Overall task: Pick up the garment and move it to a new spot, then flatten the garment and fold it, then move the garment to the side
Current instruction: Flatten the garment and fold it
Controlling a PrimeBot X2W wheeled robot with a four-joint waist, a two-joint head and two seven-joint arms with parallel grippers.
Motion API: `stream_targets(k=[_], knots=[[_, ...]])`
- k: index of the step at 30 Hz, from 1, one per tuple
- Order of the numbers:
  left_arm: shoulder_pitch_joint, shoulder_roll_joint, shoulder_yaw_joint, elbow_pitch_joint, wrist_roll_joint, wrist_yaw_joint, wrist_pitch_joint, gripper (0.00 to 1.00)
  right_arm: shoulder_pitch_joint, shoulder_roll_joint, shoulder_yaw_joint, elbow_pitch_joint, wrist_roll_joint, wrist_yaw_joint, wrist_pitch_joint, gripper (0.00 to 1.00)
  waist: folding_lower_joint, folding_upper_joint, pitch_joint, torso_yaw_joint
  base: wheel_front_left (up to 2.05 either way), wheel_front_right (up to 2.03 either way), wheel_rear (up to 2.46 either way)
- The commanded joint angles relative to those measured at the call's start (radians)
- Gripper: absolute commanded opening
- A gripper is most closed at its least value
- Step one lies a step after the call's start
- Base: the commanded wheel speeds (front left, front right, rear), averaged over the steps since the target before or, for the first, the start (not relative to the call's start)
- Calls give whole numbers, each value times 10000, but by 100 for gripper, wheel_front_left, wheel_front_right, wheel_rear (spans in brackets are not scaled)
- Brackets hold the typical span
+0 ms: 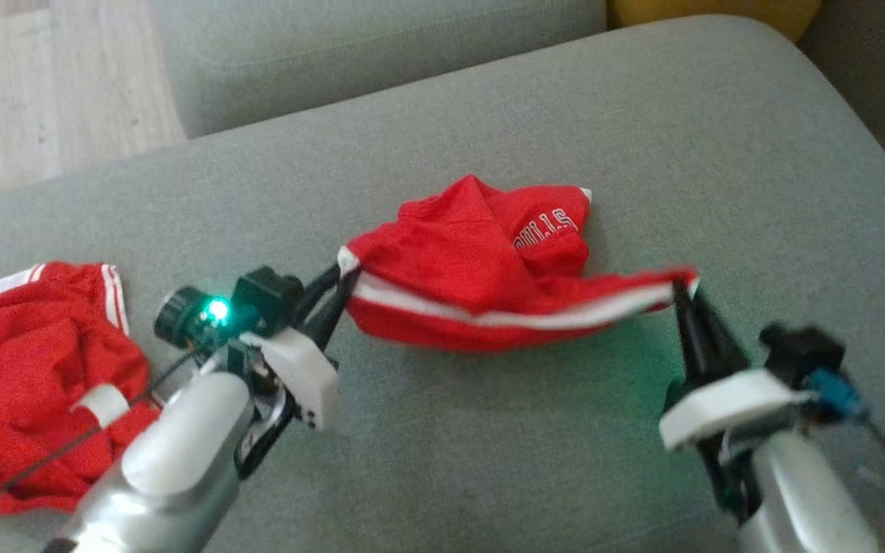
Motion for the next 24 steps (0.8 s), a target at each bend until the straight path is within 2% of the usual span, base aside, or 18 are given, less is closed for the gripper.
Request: stream_targets(k=[1, 5, 9, 14, 18, 24], knots=[[-911, 368, 567, -394, -51, 86, -71, 0, -774, -45, 140, -712, -121, -7, 86, 0, 1, -1, -163, 74, 0, 0, 0], [-1469, 408, 847, -760, -245, 153, 183, 0, -1682, -176, 248, -1829, -138, -7, 643, 0, 1, -1, -506, 198, 0, 0, 0], [-2242, 407, 1170, -1065, -364, 326, 448, 0, -2936, -530, 356, -2394, 57, -7, 1136, 0, 1, -1, -785, 337, 0, 0, 0], [-2997, 335, 1617, -1316, -323, 938, 415, 0, -4109, -1086, 465, -2446, -307, -7, 1039, 0, 1, -1, -1087, 607, 0, 0, 0], [-2837, 220, 1891, -1606, -467, 1437, 285, 0, -3973, -1170, 303, -2332, -590, -7, 1170, 0, 1, -1, -1271, 859, 0, 0, 0], [-2137, 260, 1856, -2146, -567, 1809, 415, 0, -3047, -1106, 144, -2385, -767, -7, 1361, 0, 1, -1, -1376, 1141, 0, 0, 0]])
